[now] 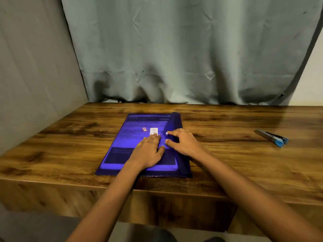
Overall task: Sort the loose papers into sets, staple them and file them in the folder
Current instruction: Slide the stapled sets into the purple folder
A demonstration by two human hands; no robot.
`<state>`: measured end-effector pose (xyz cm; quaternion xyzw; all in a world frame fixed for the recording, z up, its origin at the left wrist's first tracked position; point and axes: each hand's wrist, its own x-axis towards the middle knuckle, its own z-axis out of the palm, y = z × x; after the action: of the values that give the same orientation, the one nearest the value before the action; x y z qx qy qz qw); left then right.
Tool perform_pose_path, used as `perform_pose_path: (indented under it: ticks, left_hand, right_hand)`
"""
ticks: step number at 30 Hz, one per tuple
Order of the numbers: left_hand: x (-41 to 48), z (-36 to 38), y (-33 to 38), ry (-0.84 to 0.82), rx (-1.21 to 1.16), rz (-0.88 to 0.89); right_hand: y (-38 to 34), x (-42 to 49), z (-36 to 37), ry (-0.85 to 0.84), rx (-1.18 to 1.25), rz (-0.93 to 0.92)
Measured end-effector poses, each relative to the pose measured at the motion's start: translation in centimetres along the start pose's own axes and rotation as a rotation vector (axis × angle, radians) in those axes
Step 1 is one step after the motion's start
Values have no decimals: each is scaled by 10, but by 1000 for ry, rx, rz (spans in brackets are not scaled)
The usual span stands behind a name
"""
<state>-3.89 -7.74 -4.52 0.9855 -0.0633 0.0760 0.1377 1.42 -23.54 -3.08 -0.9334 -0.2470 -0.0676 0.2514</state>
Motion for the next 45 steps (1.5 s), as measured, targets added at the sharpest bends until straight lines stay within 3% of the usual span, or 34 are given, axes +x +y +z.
perform_pose_path:
  ticks: [25,29,33,37,45]
  left_hand:
    - [0,-3,1,-62,-21,14]
    - [-4,-14,-6,-35,-163,14]
    - [-19,-19,-23,-43,27,-112]
    - [-24,-16,-22,-92,75,-167]
    - [12,0,19,-136,114,-126]
  right_hand:
    - [-2,8,8,-33,-355,-82]
    - [-2,-4,1,-73,-193,-76]
    - [-5,-24,-14,-75,44,-29]
    - [1,-39,-13,-220,2,-16]
    - [38,-41,-40,-265,-87,112]
